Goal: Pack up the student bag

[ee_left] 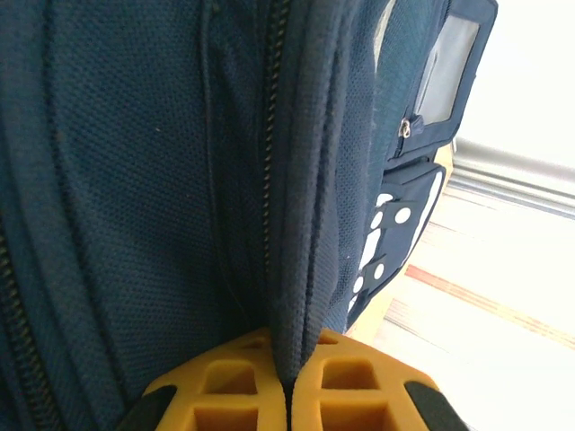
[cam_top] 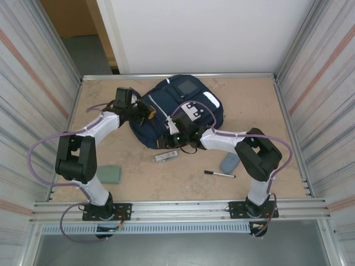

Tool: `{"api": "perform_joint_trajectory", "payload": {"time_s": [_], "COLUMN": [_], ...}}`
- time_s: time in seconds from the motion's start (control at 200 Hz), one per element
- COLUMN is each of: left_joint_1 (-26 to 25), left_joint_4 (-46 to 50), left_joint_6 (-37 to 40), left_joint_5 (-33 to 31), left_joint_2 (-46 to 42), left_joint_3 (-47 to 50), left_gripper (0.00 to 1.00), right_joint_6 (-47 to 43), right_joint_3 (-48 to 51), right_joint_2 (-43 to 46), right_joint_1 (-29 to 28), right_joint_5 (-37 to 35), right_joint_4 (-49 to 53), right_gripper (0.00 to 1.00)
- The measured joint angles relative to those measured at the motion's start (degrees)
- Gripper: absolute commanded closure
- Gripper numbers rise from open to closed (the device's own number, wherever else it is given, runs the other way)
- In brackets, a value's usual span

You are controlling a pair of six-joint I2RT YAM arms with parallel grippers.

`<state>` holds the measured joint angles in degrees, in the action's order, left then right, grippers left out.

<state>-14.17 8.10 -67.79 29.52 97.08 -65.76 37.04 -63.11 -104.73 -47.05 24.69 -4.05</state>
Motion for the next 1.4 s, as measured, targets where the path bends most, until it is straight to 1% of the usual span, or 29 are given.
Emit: {"api": "perform_joint_trajectory", "payload": {"time_s": [0.085, 0.15, 0.22, 0.286, 0.381, 0.476, 0.561, 0.661, 0.742, 0.857, 0.927, 0.997, 1.148, 1.323, 1.403], "left_joint_1": [-0.5, -0.5, 0.2, 1.2, 2.6, 3.1, 3.0, 2.1, -0.1, -4.9, -7.7, -9.5, -9.9, -9.9, -9.8], "left_joint_4": [0.1, 0.9, 2.0, 3.1, 7.3, 11.6, 15.1, 18.5, 20.5, 22.7, 24.3, 26.0, 27.8, 28.1, 28.1], "left_joint_6": [0.0, 0.4, 1.4, 3.1, 7.7, 13.0, 17.1, 21.3, 23.7, 25.9, 27.4, 28.9, 30.8, 31.5, 31.6], "left_joint_5": [0.0, 0.2, 1.2, 2.3, 3.1, 4.0, 4.7, 5.1, 4.8, 3.2, 2.0, 0.7, -1.6, -2.6, -2.6], "left_joint_2": [0.5, 0.6, 0.6, 0.6, 0.6, -0.2, -2.6, -6.1, -9.3, -12.9, -13.0, -12.6, -11.0, -10.1, -10.1], "left_joint_3": [0.0, -0.4, -1.3, -2.1, -4.5, -7.2, -7.4, -6.5, -4.1, 0.5, 1.8, 2.1, 2.1, 2.1, 2.1], "left_gripper": [0.96, 0.9, 0.83, 0.77, 0.7, 0.68, 0.68, 0.68, 0.67, 0.67, 0.67, 0.67, 0.67, 0.67, 0.67], "right_joint_6": [-0.4, -1.7, -3.3, -4.9, -7.2, -9.6, -11.8, -14.1, -15.6, -17.2, -18.2, -19.2, -24.5, -29.8, -31.5], "right_joint_3": [0.0, 0.0, 0.9, 1.8, 3.8, 6.2, 6.8, 6.1, 4.6, 2.9, 2.6, 1.8, -1.2, -7.1, -9.5], "right_joint_2": [-0.2, 0.0, 1.1, 2.7, 6.5, 11.8, 16.4, 20.9, 22.3, 21.8, 20.7, 18.7, 12.7, 6.5, 5.2], "right_joint_1": [-0.2, -0.2, -0.1, 0.6, 2.2, 4.0, 5.7, 7.5, 9.4, 12.0, 12.6, 12.5, 11.0, 6.5, 3.9], "right_joint_5": [0.5, 0.8, 0.9, 1.2, 1.6, 1.6, 0.8, -3.7, -6.6, -9.6, -10.9, -11.0, -11.9, -17.0, -20.2], "right_joint_4": [-0.9, -1.1, -1.1, -0.4, 0.8, 3.0, 6.4, 12.0, 16.3, 20.7, 22.2, 23.7, 25.2, 26.6, 25.8], "right_gripper": [0.71, 0.67, 0.65, 0.61, 0.57, 0.55, 0.52, 0.5, 0.5, 0.5, 0.5, 0.49, 0.46, 0.42, 0.4]}}
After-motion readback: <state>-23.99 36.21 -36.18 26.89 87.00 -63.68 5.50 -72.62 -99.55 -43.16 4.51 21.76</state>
